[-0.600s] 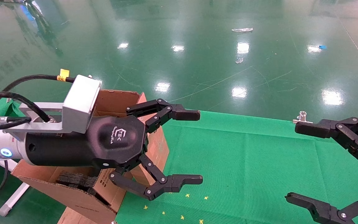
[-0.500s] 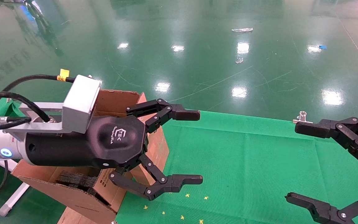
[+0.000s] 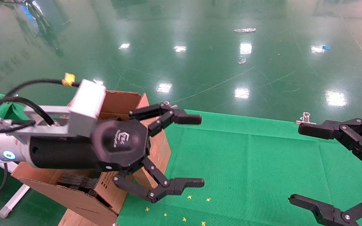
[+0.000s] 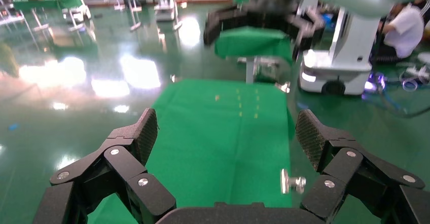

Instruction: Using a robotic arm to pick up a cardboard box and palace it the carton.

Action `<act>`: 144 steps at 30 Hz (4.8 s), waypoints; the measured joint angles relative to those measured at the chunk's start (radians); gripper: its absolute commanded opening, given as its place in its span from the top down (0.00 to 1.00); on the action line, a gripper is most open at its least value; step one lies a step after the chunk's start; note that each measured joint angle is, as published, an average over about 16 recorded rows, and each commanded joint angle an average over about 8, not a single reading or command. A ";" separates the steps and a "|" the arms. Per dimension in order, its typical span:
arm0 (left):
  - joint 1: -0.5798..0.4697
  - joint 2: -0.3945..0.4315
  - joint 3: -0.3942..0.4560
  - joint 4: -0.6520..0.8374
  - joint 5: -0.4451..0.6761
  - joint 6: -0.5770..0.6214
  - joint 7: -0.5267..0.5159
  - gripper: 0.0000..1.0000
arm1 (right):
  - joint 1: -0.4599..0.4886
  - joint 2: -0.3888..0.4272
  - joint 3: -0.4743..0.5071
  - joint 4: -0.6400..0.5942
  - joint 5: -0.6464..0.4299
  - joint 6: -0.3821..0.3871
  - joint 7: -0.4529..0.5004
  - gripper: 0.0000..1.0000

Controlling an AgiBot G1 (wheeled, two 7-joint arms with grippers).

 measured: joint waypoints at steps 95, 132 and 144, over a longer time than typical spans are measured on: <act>-0.991 0.478 1.348 0.985 0.378 0.025 -0.783 0.00 | 0.002 0.003 -0.007 -0.001 0.005 0.003 -0.004 0.00; -0.935 0.467 1.387 0.832 0.441 -0.087 -0.838 1.00 | 0.002 0.004 -0.009 -0.001 0.006 0.004 -0.005 1.00; -0.980 0.390 1.406 0.583 0.479 -0.105 -0.969 1.00 | 0.002 0.004 -0.010 -0.001 0.007 0.004 -0.005 1.00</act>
